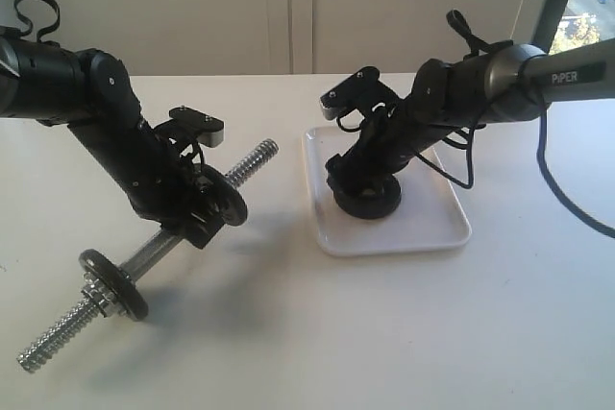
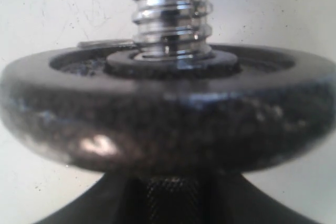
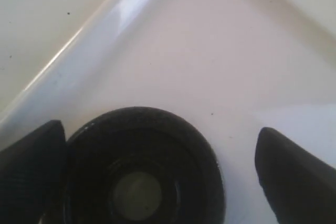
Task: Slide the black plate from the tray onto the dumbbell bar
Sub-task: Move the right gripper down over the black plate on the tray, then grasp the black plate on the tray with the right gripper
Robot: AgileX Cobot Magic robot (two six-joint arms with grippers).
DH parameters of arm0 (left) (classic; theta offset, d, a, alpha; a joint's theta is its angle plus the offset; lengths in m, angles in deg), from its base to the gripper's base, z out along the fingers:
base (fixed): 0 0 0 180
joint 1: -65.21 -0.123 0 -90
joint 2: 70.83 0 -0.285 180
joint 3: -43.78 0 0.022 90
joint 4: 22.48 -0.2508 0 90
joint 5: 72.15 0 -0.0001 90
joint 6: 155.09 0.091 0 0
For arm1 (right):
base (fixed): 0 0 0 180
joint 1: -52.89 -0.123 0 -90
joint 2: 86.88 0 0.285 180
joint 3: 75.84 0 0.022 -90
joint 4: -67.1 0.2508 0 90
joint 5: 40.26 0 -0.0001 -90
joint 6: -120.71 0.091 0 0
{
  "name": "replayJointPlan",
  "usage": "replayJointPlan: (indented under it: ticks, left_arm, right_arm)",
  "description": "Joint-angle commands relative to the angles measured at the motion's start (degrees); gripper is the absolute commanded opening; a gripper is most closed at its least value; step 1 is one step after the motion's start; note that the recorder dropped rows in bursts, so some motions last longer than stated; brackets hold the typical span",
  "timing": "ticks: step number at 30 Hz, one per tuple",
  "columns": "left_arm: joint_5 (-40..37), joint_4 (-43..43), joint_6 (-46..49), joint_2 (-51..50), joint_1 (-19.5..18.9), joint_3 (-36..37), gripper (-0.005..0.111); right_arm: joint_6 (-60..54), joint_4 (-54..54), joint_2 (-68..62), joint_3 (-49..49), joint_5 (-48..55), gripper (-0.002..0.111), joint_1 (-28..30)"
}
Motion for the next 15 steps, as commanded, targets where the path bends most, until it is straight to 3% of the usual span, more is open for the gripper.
replayJointPlan:
  ticks: [1, 15]
  left_arm:
    - [0.78, 2.54, 0.15, 3.06, 0.16, -1.04, 0.0]
    - [0.78, 2.54, 0.15, 3.06, 0.16, -1.04, 0.0]
  right_arm:
    - [0.31, -1.29, -1.16, 0.17, 4.54, 0.091, 0.07]
    - [14.23, -12.21, -1.3, -0.69, 11.39, 0.091, 0.07]
